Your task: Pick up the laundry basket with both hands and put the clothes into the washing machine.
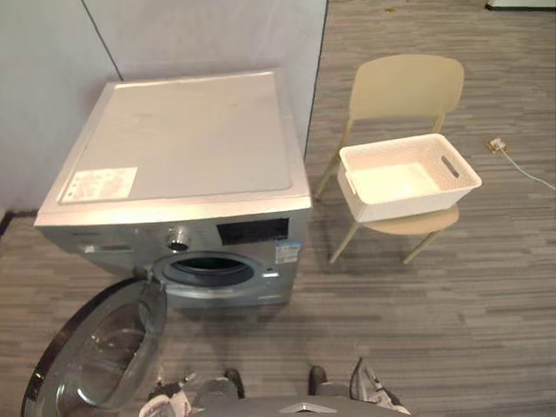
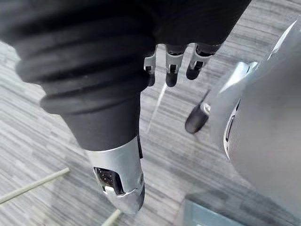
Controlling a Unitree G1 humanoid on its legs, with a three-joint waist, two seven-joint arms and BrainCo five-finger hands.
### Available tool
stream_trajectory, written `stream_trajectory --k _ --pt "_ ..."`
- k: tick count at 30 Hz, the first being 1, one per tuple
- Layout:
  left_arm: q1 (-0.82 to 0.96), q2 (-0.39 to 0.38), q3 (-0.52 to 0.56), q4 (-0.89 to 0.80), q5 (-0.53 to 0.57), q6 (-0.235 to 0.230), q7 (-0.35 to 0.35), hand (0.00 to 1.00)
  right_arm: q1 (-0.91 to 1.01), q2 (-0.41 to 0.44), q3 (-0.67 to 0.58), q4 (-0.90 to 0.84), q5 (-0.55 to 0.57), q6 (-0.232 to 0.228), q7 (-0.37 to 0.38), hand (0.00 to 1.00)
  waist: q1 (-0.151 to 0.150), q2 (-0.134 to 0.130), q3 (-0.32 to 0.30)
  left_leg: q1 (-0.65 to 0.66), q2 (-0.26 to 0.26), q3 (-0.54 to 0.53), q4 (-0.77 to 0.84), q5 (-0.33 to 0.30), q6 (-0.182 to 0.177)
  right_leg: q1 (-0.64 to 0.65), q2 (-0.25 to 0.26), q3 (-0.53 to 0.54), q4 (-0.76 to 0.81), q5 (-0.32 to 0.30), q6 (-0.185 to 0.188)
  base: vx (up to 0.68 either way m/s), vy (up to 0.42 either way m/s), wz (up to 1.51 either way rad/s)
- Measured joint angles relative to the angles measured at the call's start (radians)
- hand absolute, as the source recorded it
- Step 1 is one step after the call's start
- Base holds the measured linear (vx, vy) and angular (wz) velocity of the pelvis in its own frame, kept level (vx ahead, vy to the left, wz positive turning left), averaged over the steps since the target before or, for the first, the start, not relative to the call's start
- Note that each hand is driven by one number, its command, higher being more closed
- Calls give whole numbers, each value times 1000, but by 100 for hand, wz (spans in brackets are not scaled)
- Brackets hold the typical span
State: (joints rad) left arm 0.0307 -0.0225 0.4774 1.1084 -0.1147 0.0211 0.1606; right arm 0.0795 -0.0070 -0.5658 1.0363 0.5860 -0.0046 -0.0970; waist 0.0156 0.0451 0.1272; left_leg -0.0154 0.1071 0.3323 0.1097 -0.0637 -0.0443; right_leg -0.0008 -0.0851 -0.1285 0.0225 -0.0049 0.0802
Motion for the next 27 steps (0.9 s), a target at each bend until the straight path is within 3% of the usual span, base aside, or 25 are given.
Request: stream_trajectory --k 4,11,15,17,18,19,20,21,22,23,24,25,26,27 --pt "-9 -7 -35 -7 15 -1 1 0 22 7 54 -1 -5 2 2 0 2 -37 -27 70 -31 11 -64 11 7 42 -19 1 -22 4 5 22 73 -5" --pt "-29 -22 -126 -38 43 -8 -14 0 31 7 54 -3 -26 9 1 0 6 -49 -54 72 -57 -36 -140 56 12 37 -32 -51 -21 -6 12 7 16 20" --pt "-52 0 -126 -36 61 -2 -32 0 -7 18 69 -37 -29 9 3 0 9 -82 -36 46 -39 -13 -126 36 0 -99 -40 -43 196 -81 8 -37 -30 -21" --pt "-56 21 -128 -26 74 7 -34 0 -40 36 92 -80 2 7 11 0 8 -78 -22 -18 26 30 -37 17 -3 -230 -20 -46 356 -54 45 -48 -105 -62" --pt "-57 24 -128 -25 79 9 -34 0 -47 38 91 -82 5 4 12 0 6 -64 -8 -28 47 45 -16 12 -2 -241 -17 -50 382 -56 37 10 -126 -40" --pt "-56 29 -128 -26 81 12 -35 0 -45 38 88 -84 8 3 12 0 3 -72 -8 -22 58 56 -5 11 -2 -258 -43 -86 473 -96 -1 73 -156 -15" --pt "-50 32 -130 -25 90 14 -33 0 -29 35 79 -76 7 0 8 0 -1 -77 -9 1 63 57 6 11 -3 -239 -130 -156 601 -144 -43 103 -180 -8" --pt "-45 32 -133 -26 90 14 -33 0 -22 35 69 -76 7 0 7 0 0 -77 -10 7 66 59 14 9 -6 -227 -166 -172 629 -153 -54 127 -263 -10" --pt "-36 35 -134 -26 88 11 -33 0 -21 36 48 -73 7 0 5 0 2 -77 -9 20 72 66 31 6 -11 -203 -238 -175 644 -154 -56 90 -265 -18" --pt "-31 40 -135 -21 88 10 -33 0 -23 35 40 -65 5 -5 2 0 2 -78 -10 23 72 68 41 7 -16 -192 -274 -171 630 -144 -59 70 -354 -31" --pt "-21 54 -136 -17 77 8 -33 0 -27 23 14 -28 2 -12 0 0 2 -92 -12 23 72 61 68 2 -35 -167 -331 -150 552 -85 -55 36 -413 -22" --pt "-22 59 -143 7 72 6 -33 0 -33 -3 -4 16 -5 -8 -2 0 -5 -80 -9 14 87 13 79 -19 -62 -132 -281 -154 512 -120 -23 11 -407 -21" --pt "-26 51 -159 18 66 5 -33 0 -34 -29 -14 44 -7 -3 -4 0 1 -52 -10 5 88 -34 70 -36 -75 -117 -261 -145 480 -123 -22 -46 -266 -34" --pt "-20 41 -200 21 58 2 -35 0 -47 -75 -42 88 -21 12 -16 0 10 -11 -22 0 83 -86 46 -27 -87 -93 -200 -102 375 -137 55 -39 -131 -43"
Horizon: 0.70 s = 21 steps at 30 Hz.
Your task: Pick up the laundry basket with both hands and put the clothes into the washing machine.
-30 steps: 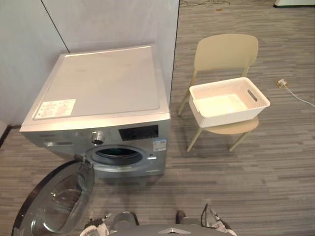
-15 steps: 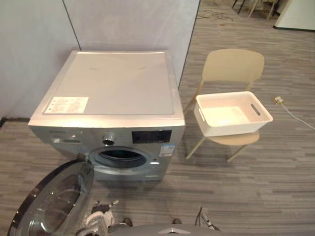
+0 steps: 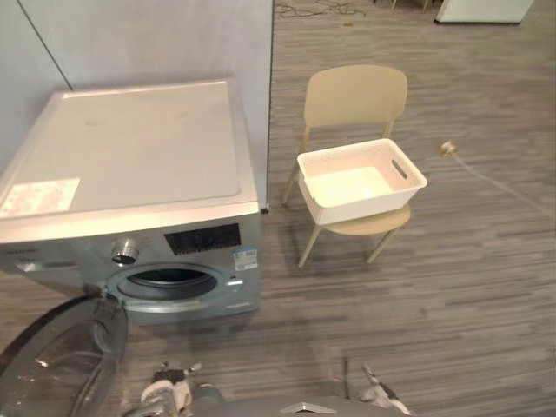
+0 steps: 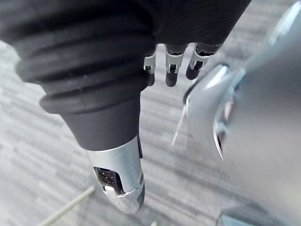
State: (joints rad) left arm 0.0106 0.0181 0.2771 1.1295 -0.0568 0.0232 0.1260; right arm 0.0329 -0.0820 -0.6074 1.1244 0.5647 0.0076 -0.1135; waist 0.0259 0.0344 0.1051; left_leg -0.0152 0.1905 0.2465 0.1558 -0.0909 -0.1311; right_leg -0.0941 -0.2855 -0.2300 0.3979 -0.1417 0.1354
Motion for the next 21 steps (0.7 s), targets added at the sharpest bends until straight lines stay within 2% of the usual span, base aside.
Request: stream_trajectory --k 2,4,7,9,11,12,13,14,15,16,17,18,19,21 --pt "-5 7 -4 0 -1 -3 1 0 -2 -5 -4 4 -11 7 0 0 5 -10 3 -5 6 8 -1 12 -20 8 17 -8 -57 -33 57 -8 -172 -40" --pt "-6 4 -6 1 -20 -3 5 0 -30 -6 -4 31 -21 18 0 0 -3 0 6 -14 63 16 4 30 -44 20 81 -10 -105 -28 39 -69 -253 -24" --pt "7 10 -3 -10 -80 -9 7 0 -32 0 14 32 -20 18 2 0 5 -1 8 -11 125 19 60 36 -47 48 139 -3 -145 -31 -1 -103 -140 -18" --pt "13 13 -1 -24 -108 -14 7 0 -40 -2 38 31 -21 14 2 0 4 -7 12 -66 158 27 169 64 -5 78 160 -1 -210 -6 -20 -110 -100 -14" --pt "14 23 -2 -48 -118 -14 14 0 -36 -2 46 31 -20 8 1 0 0 -24 17 -138 173 79 288 138 110 112 157 -4 -276 28 -32 -72 -114 13" --pt "13 21 -5 -52 -119 -16 14 0 -31 -6 47 30 -21 8 0 0 1 -22 18 -148 175 97 305 159 134 122 156 -8 -290 40 -31 -27 -84 23" --pt "13 18 -5 -51 -119 -18 14 0 -27 -10 48 30 -21 5 0 0 1 -26 22 -151 172 102 311 164 129 133 158 -15 -307 48 -33 -19 -33 21" --pt "11 5 -8 -51 -117 -19 12 0 -23 -25 47 31 -21 -2 0 0 1 -1 27 -172 140 94 333 98 84 134 147 -17 -317 54 -37 -10 11 16" --pt "10 -5 -9 -51 -116 -20 12 0 -23 -36 46 31 -22 -4 0 0 0 7 31 -174 88 75 336 58 61 132 132 -16 -319 56 -40 -1 89 3" --pt "20 -17 -18 -49 -116 -22 11 0 -21 -49 46 30 -22 -1 2 0 3 22 31 -162 -25 52 295 10 40 125 112 -5 -326 69 -42 11 134 -11" --pt "32 -16 -23 -44 -115 -23 11 0 -17 -48 46 30 -23 -2 3 0 5 39 29 -116 -89 81 188 -31 80 126 117 0 -339 79 -32 19 128 -9" --pt "34 -11 -22 -37 -112 -23 10 0 -13 -41 43 30 -23 -1 2 0 5 43 27 -84 -95 85 124 -44 87 125 126 -4 -345 82 -25 40 91 2" --pt "30 -9 2 -31 -112 -23 1 0 -17 -11 29 29 -24 2 3 0 12 34 25 -55 -125 72 40 -34 91 125 125 1 -364 93 -20 44 39 12" --pt "25 -12 61 -30 -105 -21 -4 0 -18 17 1 25 -41 2 2 0 20 6 25 -50 -149 67 -7 -11 121 132 116 1 -396 113 -19 86 33 12"
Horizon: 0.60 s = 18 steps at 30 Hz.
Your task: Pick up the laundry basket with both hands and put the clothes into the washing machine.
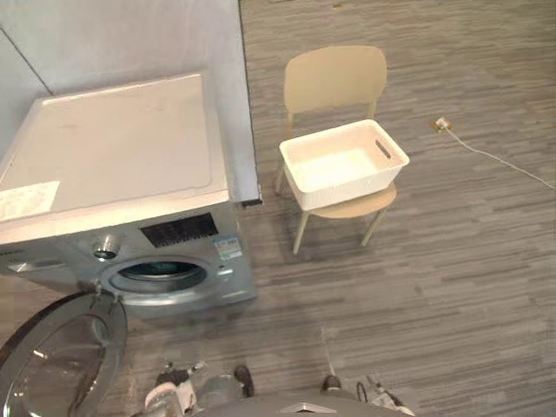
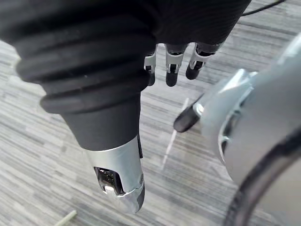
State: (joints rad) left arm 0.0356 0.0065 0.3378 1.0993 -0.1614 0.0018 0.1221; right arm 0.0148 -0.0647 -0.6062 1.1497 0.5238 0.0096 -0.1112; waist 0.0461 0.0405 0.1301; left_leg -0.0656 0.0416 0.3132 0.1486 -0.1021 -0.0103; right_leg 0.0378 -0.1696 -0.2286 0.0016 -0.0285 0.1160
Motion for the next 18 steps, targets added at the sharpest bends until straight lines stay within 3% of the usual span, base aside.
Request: stream_trajectory --k 2,5,6,7,9,10,12,13,15,16,18 --pt "-2 -9 52 0 16 5 1 0 5 20 1 -27 -25 0 -2 0 9 -15 0 25 -16 6 -23 4 5 11 -13 -1 2 5 2 124 58 1" --pt "-2 -20 62 0 33 18 2 0 24 42 33 -93 -32 -5 0 0 5 -19 -9 83 -19 17 -71 -7 6 -13 -26 -8 121 -32 -29 93 53 -12" --pt "-5 -22 56 -1 34 18 2 0 26 42 50 -110 -30 -5 1 0 4 -26 -14 88 -15 24 -79 -18 -1 -72 -38 -8 233 -61 -15 64 45 -32" --pt "-9 -13 46 0 38 19 2 0 17 43 75 -117 -30 -6 8 0 2 -46 -19 96 -9 48 -81 -24 -5 -196 -68 -4 474 -83 15 64 17 -36" --pt "-11 18 19 5 55 27 4 0 14 56 91 -116 -29 -5 17 0 -12 -66 -17 113 11 62 -56 -28 -8 -292 -97 -10 682 -42 53 170 -54 -17" --pt "-21 28 6 7 69 33 5 0 17 64 91 -115 -29 -5 17 0 -26 -78 -14 137 28 49 -55 -32 -15 -301 -109 -37 739 -11 53 254 -145 11" --pt "-34 25 -1 12 77 36 5 0 31 73 76 -110 -24 -5 16 0 -32 -77 -13 159 51 28 -54 -32 -19 -282 -115 -78 764 -53 35 182 -148 24" --pt "-48 24 -38 11 81 35 6 0 41 77 55 -109 -21 -5 15 0 -39 -75 -12 165 56 0 -53 -28 -26 -260 -136 -119 710 -138 4 130 -167 33" --pt "-62 22 -62 12 79 33 5 0 48 77 36 -90 -19 -5 13 0 -52 -74 -11 163 54 -41 -45 -30 -30 -233 -165 -125 581 -138 -16 162 -295 48" --pt "-70 26 -72 11 79 27 5 0 54 82 9 -66 -15 -4 10 0 -55 -83 -11 161 51 -73 -35 -39 -55 -203 -182 -100 470 -89 -28 145 -401 76" --pt "-85 4 -81 21 84 18 1 0 53 62 -28 -35 -11 -5 -3 0 -66 -43 10 164 78 -135 -52 -49 -79 -157 -126 -76 459 -120 -9 53 -334 45"
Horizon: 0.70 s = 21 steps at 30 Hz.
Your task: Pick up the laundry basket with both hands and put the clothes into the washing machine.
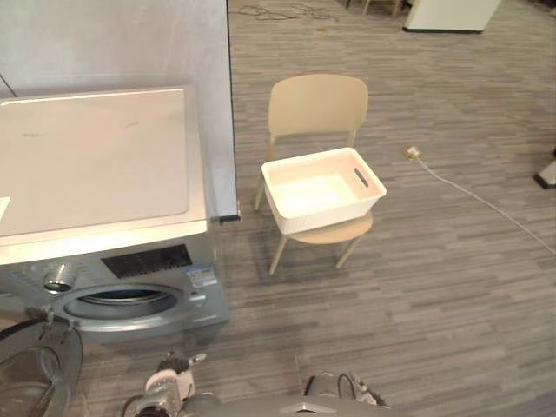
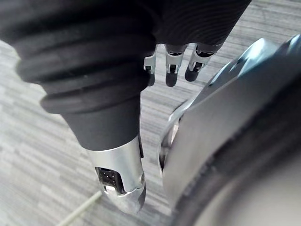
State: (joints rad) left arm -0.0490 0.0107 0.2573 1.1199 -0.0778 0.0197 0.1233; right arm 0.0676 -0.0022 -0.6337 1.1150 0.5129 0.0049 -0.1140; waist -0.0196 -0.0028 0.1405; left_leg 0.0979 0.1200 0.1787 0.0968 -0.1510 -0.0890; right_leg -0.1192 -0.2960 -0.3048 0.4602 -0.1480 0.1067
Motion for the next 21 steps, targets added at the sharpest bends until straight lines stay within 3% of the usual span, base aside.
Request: stream_trajectory --k 1,2,5,6,9,11,12,14,16,17,19,20,21 --pt "8 -14 -4 11 12 1 0 0 -2 -30 -15 2 -1 2 -1 0 6 41 4 14 30 -20 -38 17 -32 -37 27 61 59 -12 -18 -11 -239 -3" --pt "12 -13 -4 16 23 1 0 0 -2 -35 -16 2 -1 5 0 0 4 45 3 17 34 -19 -50 25 -46 -58 32 83 86 -21 -26 12 -274 0" --pt "33 27 0 39 32 3 1 0 -6 -23 -15 12 -1 22 3 0 12 9 -5 17 47 -17 -74 44 -84 -52 60 107 47 -123 20 24 -209 -2" --pt "40 37 19 43 39 5 2 0 -16 -16 -17 19 -1 21 3 0 9 9 2 14 71 -27 -76 53 -103 -32 83 84 22 -143 21 30 -240 13" --pt "52 57 56 46 42 6 2 0 -20 -16 -17 44 -1 22 3 0 9 5 -1 12 137 -46 -68 67 -129 12 149 36 -8 -156 -7 39 -235 29" --pt "63 58 95 37 33 4 4 0 -24 -16 -13 44 -2 21 3 0 14 -6 -8 -31 162 -51 14 70 -127 32 175 16 -43 -150 -25 43 -183 18" --pt "64 58 97 29 18 3 4 0 -35 -24 2 45 -2 20 3 0 14 -8 -10 -90 177 -76 118 77 -117 66 196 0 -98 -134 -39 40 -152 28" --pt "68 58 108 2 -5 -1 4 0 -46 -33 18 45 -2 19 3 0 21 -5 -9 -191 204 -93 305 105 -49 118 226 -18 -186 -100 -55 50 -181 18" --pt "81 60 133 -12 -29 -1 4 0 -65 -54 48 45 -2 17 2 0 35 7 1 -302 270 -2 520 177 79 196 259 -40 -272 -62 -83 99 -177 7" --pt "83 62 133 -12 -34 -1 4 0 -66 -61 52 45 -2 14 2 0 36 0 5 -316 284 27 556 174 93 207 260 -48 -284 -58 -89 106 -130 24" --pt "80 46 123 -14 -39 -1 4 0 -75 -86 42 41 -2 8 1 0 38 25 5 -348 268 119 626 104 78 229 253 -71 -304 -52 -97 73 -22 31" --pt "80 30 111 -22 -39 -2 4 0 -83 -103 37 38 -3 0 0 0 41 40 7 -364 192 163 619 42 54 229 236 -88 -308 -52 -97 63 45 31" --pt "80 24 113 -29 -39 -2 4 0 -86 -102 32 33 -4 0 1 0 44 41 7 -366 154 182 600 21 51 229 231 -93 -309 -52 -96 61 76 31"
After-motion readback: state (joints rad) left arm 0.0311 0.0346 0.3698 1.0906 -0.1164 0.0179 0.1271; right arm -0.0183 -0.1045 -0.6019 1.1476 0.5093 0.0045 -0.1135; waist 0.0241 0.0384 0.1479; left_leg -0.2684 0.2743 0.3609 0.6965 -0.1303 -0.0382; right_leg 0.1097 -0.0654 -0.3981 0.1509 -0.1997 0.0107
